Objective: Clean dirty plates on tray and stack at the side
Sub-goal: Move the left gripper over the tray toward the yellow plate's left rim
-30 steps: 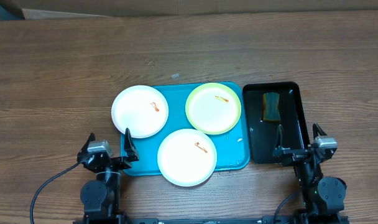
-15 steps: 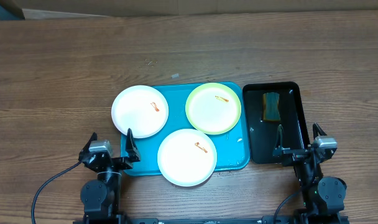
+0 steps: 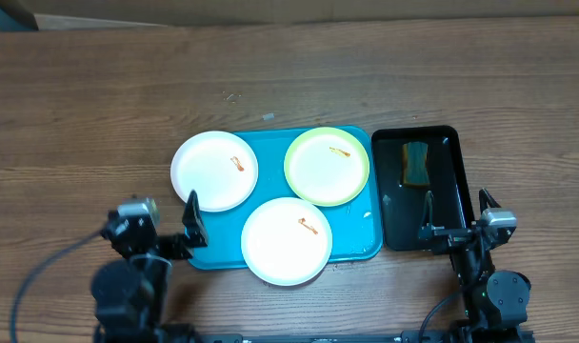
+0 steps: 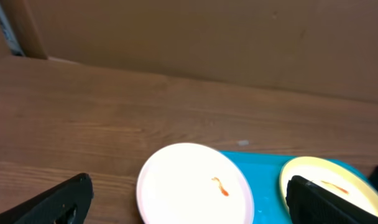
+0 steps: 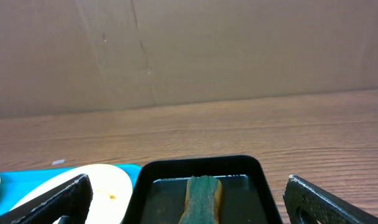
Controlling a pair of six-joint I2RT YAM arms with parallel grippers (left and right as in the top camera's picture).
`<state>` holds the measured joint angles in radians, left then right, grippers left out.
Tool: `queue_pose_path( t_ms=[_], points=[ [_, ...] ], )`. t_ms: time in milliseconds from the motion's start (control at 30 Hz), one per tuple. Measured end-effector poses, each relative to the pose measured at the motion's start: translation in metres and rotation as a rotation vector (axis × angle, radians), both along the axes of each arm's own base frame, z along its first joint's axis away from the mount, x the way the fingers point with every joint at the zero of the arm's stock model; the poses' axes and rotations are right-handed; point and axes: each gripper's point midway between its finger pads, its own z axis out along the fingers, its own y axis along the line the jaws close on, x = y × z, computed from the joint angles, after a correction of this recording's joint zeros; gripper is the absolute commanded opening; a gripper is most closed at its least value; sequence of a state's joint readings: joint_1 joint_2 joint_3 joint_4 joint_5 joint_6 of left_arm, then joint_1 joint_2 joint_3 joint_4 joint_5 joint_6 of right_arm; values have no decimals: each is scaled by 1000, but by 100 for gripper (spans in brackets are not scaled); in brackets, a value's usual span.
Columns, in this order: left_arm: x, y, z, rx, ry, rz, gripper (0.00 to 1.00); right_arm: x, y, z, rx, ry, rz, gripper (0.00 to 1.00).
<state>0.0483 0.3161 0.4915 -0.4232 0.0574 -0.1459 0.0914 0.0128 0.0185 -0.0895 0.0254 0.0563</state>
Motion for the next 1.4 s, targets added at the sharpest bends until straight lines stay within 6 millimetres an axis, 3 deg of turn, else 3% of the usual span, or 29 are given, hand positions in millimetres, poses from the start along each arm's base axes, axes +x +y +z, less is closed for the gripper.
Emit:
queue_pose_path(
  t_ms=[67, 167, 500, 1400],
  points=[
    [9, -5, 15, -10, 35, -29, 100, 0, 0, 0, 0, 0, 0, 100],
    [20, -13, 22, -29, 105, -76, 100, 0, 0, 0, 0, 0, 0, 100],
    [49, -37, -2, -108, 302, -218, 100, 0, 0, 0, 0, 0, 0, 100],
    [47, -43, -16, -154, 371, -232, 100, 0, 0, 0, 0, 0, 0, 100]
  ],
)
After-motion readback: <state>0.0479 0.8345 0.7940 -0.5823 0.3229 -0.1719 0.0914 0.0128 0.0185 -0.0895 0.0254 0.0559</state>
